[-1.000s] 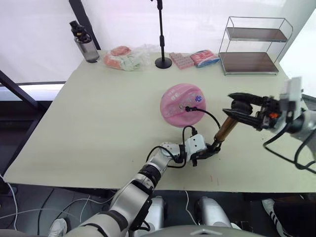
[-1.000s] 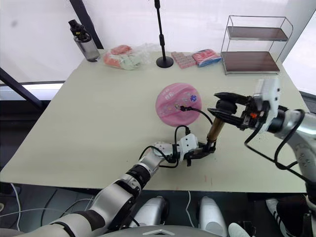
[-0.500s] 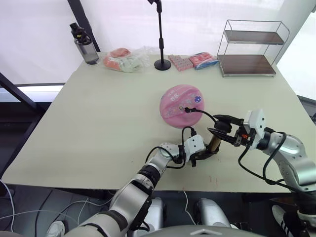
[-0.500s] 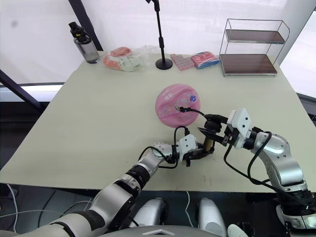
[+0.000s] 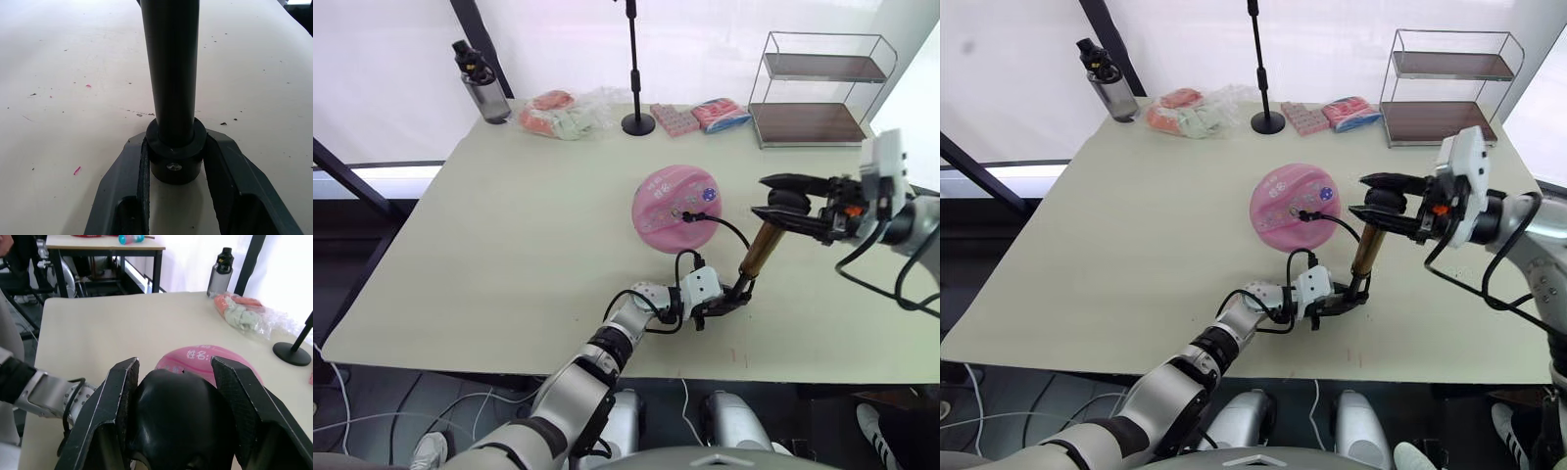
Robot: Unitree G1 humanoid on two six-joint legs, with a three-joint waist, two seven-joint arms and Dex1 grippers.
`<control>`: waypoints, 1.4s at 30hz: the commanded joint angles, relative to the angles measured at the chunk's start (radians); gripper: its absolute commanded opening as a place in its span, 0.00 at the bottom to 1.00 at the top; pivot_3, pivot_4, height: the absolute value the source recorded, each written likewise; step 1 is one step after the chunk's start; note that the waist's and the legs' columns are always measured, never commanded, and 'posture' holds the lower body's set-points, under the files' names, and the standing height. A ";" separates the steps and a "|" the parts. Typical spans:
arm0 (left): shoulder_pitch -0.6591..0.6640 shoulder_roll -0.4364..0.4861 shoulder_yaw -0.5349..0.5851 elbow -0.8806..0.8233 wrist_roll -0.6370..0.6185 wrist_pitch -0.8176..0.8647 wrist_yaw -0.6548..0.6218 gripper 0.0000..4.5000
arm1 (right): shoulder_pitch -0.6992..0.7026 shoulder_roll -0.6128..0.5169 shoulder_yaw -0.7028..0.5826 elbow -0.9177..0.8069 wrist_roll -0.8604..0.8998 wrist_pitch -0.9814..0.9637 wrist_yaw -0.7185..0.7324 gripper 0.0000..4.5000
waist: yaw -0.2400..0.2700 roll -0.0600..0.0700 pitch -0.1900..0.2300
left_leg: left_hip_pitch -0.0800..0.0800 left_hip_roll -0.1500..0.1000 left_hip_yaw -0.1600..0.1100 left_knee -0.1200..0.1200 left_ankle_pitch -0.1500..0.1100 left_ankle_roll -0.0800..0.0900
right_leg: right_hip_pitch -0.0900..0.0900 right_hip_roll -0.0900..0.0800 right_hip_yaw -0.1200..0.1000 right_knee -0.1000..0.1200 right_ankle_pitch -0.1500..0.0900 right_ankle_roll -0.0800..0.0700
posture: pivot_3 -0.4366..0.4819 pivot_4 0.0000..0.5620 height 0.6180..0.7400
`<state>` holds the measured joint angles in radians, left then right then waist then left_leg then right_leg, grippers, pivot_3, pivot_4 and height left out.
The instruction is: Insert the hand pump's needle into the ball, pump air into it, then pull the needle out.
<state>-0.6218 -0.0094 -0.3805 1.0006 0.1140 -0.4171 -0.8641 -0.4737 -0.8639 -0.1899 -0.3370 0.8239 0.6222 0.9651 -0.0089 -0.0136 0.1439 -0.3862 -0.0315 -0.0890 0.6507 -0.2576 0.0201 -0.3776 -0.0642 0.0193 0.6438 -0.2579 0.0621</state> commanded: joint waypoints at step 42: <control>0.053 0.020 -0.023 0.069 0.053 0.033 0.007 0.24 | 0.053 0.155 0.024 -0.064 -0.104 -0.172 -0.061 0.42 | -0.002 0.000 -0.006 | 0.003 0.001 -0.001 -0.001 0.000 0.000 | 0.002 0.003 0.000 0.000 0.000 0.000 | 0.48 0.27 1.00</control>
<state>-0.6088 -0.0100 -0.3709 1.0029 0.1146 -0.4218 -0.8547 -0.3686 -0.6871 -0.0913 -0.3554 0.6623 0.4414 0.9093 -0.0112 -0.0134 0.1376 -0.3837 -0.0315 -0.0894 0.6500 -0.2576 0.0201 -0.3756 -0.0628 0.0198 0.6437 -0.2580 0.0621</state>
